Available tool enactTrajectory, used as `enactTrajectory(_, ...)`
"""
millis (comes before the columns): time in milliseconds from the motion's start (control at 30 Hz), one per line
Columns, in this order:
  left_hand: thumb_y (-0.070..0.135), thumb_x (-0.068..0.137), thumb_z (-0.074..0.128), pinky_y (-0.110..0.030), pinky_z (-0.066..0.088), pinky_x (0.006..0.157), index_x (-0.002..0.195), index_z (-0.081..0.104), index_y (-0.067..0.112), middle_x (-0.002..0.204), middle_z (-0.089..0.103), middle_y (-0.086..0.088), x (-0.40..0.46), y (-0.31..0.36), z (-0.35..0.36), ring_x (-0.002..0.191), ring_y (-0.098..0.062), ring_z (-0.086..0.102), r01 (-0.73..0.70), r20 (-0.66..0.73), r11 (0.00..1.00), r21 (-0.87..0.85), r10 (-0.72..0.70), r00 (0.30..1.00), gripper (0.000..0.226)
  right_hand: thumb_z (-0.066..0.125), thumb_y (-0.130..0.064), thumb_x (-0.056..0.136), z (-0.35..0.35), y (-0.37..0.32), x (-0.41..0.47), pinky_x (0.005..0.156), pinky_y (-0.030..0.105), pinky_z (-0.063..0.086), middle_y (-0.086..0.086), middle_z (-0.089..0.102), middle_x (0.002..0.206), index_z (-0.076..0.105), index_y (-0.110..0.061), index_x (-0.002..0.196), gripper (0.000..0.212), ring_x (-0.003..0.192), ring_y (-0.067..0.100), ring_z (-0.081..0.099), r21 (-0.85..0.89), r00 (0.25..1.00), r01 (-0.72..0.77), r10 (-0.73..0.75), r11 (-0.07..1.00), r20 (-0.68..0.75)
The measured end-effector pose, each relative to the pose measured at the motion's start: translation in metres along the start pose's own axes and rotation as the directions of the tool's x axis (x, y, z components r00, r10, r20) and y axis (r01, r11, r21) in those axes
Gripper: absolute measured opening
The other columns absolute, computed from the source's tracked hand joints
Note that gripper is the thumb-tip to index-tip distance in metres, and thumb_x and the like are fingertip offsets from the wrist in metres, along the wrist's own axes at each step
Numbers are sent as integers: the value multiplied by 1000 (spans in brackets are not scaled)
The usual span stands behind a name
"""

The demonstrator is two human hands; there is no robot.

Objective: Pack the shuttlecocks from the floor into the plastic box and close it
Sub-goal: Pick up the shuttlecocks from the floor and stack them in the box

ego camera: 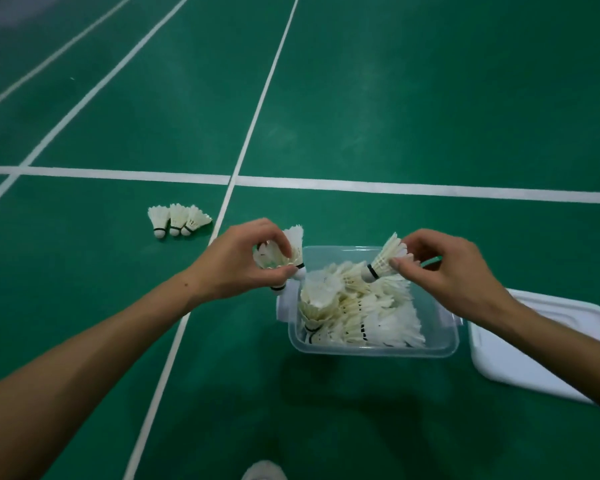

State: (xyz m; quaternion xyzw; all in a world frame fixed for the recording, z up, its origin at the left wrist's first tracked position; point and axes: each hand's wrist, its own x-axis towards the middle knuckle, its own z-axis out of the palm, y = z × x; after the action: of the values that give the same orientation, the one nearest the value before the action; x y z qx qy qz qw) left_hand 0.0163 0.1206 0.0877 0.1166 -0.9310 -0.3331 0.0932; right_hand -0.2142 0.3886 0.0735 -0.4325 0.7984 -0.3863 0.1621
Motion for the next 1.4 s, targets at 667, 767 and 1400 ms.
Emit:
enactTrajectory(667,59,84,72,-39,54,84,96,71,35,103,62,19,18,11,48,99,-5,59,-74,132,991,108,59,990,27,74,-41,96,91,11,-9,66,30,48,-9,74,79,67,-26,86,18,72,11,67,-228,984,-68,102,971,143)
enactTrajectory(767,61,84,72,-39,54,83,96,72,36,104,62,20,23,14,52,100,-3,58,-69,147,990,126,50,988,28,78,-36,92,88,16,4,56,28,36,-12,55,56,57,-25,65,36,52,3,47,-171,953,-169,206,971,224)
enactTrajectory(1400,58,80,76,-41,51,75,95,72,36,103,66,19,53,44,17,94,-7,57,-275,235,947,164,233,944,27,87,-35,84,24,-24,25,92,27,57,-21,67,122,69,-32,128,47,114,1,62,-6,986,78,-76,997,149)
